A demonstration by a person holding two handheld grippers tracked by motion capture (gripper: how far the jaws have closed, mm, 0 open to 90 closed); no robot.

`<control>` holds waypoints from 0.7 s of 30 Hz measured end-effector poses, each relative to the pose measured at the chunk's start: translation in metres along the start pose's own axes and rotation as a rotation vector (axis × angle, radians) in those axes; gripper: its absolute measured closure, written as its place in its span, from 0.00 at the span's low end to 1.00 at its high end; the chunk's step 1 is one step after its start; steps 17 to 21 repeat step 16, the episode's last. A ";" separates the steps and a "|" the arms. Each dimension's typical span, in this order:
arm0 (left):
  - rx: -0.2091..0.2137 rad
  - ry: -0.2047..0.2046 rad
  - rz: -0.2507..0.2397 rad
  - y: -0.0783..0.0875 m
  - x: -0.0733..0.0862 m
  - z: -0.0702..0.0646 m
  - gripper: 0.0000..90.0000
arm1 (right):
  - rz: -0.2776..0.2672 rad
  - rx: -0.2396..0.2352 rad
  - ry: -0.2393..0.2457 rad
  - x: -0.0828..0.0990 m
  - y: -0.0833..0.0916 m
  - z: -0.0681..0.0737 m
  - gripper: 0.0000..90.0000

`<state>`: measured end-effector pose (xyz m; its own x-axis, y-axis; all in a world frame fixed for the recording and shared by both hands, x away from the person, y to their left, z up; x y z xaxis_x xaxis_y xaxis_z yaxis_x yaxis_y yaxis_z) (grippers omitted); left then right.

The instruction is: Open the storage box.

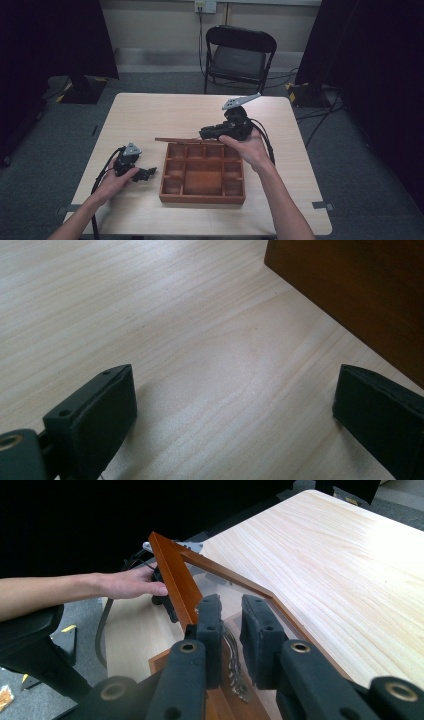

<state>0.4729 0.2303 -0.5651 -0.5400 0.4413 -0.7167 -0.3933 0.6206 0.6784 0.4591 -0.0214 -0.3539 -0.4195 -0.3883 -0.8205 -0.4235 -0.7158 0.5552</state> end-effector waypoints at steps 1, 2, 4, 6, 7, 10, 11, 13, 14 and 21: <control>0.000 0.001 -0.001 0.000 0.000 0.000 0.04 | 0.001 0.001 0.000 0.000 0.000 0.000 0.88; -0.001 -0.004 0.001 0.000 0.000 0.000 0.04 | 0.001 0.001 0.000 0.000 0.000 0.000 0.88; 0.002 0.000 -0.002 0.000 0.000 0.000 0.04 | 0.001 0.000 0.000 0.000 0.000 0.000 0.88; 0.000 0.001 -0.001 0.000 0.000 0.000 0.04 | 0.001 0.000 0.001 0.000 0.000 0.000 0.88; 0.001 0.001 -0.002 0.000 0.000 0.000 0.04 | 0.001 0.000 0.001 0.000 0.000 0.000 0.88; 0.000 -0.004 0.002 0.000 0.000 0.000 0.04 | 0.001 0.000 0.001 0.000 0.000 0.000 0.88; 0.000 0.000 0.000 0.000 0.000 0.000 0.04 | 0.001 0.000 0.001 0.000 0.000 0.000 0.88; 0.001 0.001 -0.001 0.000 0.000 0.000 0.04 | 0.001 -0.001 0.002 0.000 0.000 0.000 0.88; 0.001 0.001 0.000 0.000 0.000 0.000 0.04 | 0.000 -0.004 0.003 0.000 0.000 0.000 0.88; 0.001 0.001 0.000 0.000 0.000 0.000 0.04 | -0.001 -0.004 0.002 0.000 0.000 0.000 0.88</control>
Point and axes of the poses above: each handheld gripper's, and its own axes: y roughly backward along the jaws, x roughly out of its underside, z roughly to its left, the point moved 9 cm from there along -y, roughly forward along the jaws, and after that the axes turned 14 degrees about x, right-handed, at the moved point
